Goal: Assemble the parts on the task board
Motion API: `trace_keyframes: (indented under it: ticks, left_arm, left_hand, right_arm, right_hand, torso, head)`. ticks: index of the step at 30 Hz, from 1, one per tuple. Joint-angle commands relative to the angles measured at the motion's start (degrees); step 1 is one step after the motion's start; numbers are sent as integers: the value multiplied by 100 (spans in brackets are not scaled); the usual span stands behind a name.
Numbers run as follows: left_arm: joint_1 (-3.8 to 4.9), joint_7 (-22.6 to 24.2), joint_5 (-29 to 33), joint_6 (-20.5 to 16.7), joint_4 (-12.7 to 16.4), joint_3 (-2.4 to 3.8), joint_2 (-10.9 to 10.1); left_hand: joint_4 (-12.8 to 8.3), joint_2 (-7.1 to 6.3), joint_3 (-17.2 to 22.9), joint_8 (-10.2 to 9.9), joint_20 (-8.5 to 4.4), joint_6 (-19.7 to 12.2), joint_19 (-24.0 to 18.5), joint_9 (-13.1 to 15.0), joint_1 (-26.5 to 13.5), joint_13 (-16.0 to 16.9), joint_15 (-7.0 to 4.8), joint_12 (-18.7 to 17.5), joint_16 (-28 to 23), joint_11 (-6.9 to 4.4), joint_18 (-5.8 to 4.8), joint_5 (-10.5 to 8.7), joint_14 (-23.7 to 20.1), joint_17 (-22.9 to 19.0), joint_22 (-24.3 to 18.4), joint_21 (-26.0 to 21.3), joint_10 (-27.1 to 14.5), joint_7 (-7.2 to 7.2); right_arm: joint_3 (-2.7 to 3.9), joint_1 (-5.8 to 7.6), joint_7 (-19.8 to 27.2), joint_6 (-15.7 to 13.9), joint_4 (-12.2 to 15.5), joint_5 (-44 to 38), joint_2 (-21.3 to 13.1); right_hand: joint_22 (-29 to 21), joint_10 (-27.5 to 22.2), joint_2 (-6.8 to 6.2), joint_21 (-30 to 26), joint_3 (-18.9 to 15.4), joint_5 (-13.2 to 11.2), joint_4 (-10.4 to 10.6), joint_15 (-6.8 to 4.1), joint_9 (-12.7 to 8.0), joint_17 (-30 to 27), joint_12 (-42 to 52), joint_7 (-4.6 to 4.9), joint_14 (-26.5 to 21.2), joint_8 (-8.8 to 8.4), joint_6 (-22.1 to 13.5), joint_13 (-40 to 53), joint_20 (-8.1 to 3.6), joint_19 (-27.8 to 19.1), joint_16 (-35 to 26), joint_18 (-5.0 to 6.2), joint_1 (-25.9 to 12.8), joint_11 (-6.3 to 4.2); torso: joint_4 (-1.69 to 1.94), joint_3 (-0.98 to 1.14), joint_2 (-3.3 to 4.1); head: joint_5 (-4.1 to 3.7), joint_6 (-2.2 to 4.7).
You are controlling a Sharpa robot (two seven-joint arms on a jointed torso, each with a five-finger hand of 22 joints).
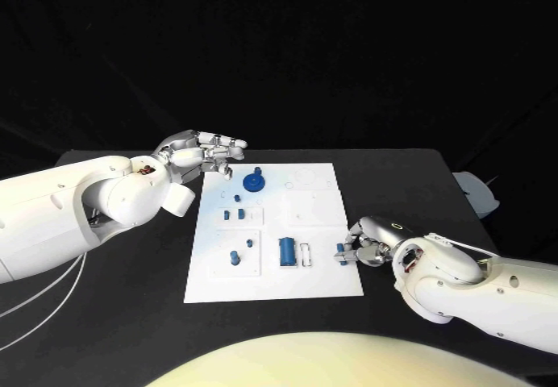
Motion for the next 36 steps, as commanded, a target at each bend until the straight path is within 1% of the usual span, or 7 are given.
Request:
trace_keyframes:
  ticks: [1,13,17,23,28,32,36]
  left_arm:
    - [2,35,-9,90,12,1,0]
    - [2,27,-9,84,21,-1,-10]
    - [2,25,-9,82,23,-2,-13]
    - [2,25,-9,80,26,-4,-15]
    - [2,24,-9,77,31,-4,-17]
    - [2,22,-10,76,33,-4,-23]
    - [2,19,-10,80,34,-4,-23]
  left_hand:
    - [-10,40,-30,-30,10,-25,49,-6,31,5,6,30,-18,-2,25,-5,36,-6,-6,-21,-30,7]
    - [-5,41,-33,-30,10,-24,50,-6,26,5,7,34,-20,0,25,-5,38,-9,-7,-23,-32,8]
    - [-5,41,-33,-30,10,-24,50,-6,26,5,7,34,-20,0,25,-5,38,-9,-7,-23,-32,8]
    - [-4,42,-33,-30,10,-24,50,-6,27,5,7,35,-21,-1,25,-4,38,-11,-7,-23,-33,8]
    - [-4,42,-33,-30,10,-24,50,-6,27,5,7,35,-21,-1,25,-4,38,-11,-7,-23,-33,8]
    - [-4,42,-33,-30,10,-24,50,-6,27,5,7,35,-21,-1,25,-4,38,-11,-7,-23,-33,8]
    - [-4,42,-33,-30,10,-24,50,-6,27,5,7,35,-21,-1,25,-4,38,-11,-7,-23,-33,8]
  right_arm:
    - [-6,-28,-68,354,-12,-121,16]
    - [-9,-72,-103,574,-105,-456,102]
    - [-9,-78,-120,593,-126,-584,125]
    - [-9,-80,-134,534,-126,-648,140]
    - [-9,-81,-143,421,-78,-640,128]
    - [-6,-80,-143,313,31,-574,96]
    - [8,-54,-142,194,185,-475,66]
  right_hand:
    - [994,58,79,36,32,23,-3,14,-18,1173,-78,-7,545,-24,47,435,43,14,9,-18,143,-14]
    - [1000,36,156,15,531,-152,-508,-41,-126,1173,-117,-63,545,-169,108,429,-7,15,7,-17,828,-69]
    - [1009,25,209,31,971,-122,-837,-53,-174,1181,-141,-46,546,-244,109,427,-30,24,10,-21,1134,-68]
    - [1016,25,255,34,1781,-24,-1062,18,-174,1193,-174,50,548,-299,56,419,13,27,15,-27,951,-9]
    - [1019,49,-168,38,3169,42,-1235,44,-133,1196,-176,37,549,-298,121,437,30,36,15,-21,158,-29]
    - [1020,58,-417,41,3702,53,-1261,8,-77,1193,-181,43,549,-272,115,441,46,42,12,-29,-221,-14]
    - [1019,68,-495,36,3993,73,-1266,18,-30,1197,-176,32,550,-241,119,450,34,43,14,-25,-392,-14]
  torso:
    - [-4,2,-1]
    - [-2,3,-1]
    - [2,-2,-3]
    - [-1,-3,-5]
    - [0,-4,-3]
    - [-3,-2,-6]
    - [-1,-3,-5]
  head:
    - [4,0]
    - [5,0]
    - [-6,0]
    - [-11,0]
    - [-9,0]
    - [-1,0]
    - [1,0]
